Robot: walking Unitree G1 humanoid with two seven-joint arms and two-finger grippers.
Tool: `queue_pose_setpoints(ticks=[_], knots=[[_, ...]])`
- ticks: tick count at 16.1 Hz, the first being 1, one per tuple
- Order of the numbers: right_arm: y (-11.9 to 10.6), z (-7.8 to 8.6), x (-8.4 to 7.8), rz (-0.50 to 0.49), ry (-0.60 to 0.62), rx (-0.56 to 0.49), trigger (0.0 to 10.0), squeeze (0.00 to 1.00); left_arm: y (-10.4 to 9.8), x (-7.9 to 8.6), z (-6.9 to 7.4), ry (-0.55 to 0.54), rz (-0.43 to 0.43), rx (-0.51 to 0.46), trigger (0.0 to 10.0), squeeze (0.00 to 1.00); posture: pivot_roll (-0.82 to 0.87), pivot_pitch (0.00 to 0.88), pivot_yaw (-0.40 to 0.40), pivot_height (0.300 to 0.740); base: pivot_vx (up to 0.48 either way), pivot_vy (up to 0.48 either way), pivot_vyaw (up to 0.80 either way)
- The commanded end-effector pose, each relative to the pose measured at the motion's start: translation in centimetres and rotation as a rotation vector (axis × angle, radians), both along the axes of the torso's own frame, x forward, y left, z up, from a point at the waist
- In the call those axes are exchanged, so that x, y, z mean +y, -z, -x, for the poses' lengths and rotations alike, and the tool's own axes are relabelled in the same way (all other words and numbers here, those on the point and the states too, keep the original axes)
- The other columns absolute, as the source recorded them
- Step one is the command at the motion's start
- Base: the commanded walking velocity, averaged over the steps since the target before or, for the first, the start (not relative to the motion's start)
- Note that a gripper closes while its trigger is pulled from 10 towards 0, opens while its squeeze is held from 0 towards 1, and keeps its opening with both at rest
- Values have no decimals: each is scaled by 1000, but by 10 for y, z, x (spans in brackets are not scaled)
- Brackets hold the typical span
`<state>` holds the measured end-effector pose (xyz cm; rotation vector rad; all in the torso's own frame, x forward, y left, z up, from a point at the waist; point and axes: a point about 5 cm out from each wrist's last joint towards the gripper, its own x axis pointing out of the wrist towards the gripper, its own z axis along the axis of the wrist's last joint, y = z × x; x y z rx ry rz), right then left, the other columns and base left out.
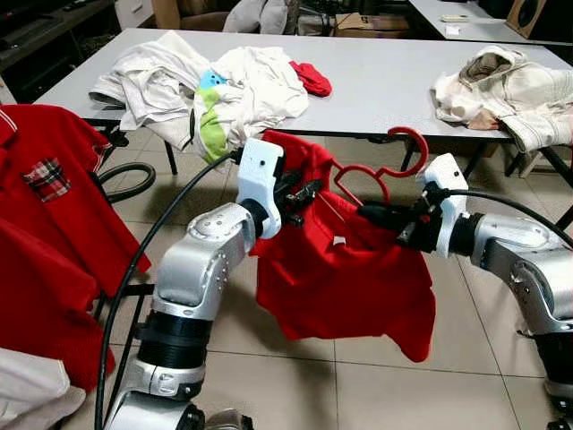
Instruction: Hang hanger
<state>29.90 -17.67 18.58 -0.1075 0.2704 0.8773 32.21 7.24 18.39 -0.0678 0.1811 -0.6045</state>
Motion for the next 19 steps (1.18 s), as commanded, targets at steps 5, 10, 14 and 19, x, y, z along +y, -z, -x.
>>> queue_pose_setpoints(ticks=[5,10,14,19], knots=[[-16,0,7,-45,-19,-47,0,0,10,0,-12,-120,-25,-21,10000,0,-88,0,0,740,0,0,0],[-17,0,6,-44,-16,-46,0,0,5,0,-13,-109,37,-52,0,0,-95,0,6,740,0,0,0],[-16,0,5,-33,-13,-45,0,0,4,3,-12,-87,37,-62,0,0,-94,0,4,740,0,0,0],[-8,4,3,31,-31,-29,0,0,-12,34,-19,-7,-154,-88,0,0,-95,0,4,740,0,0,0]])
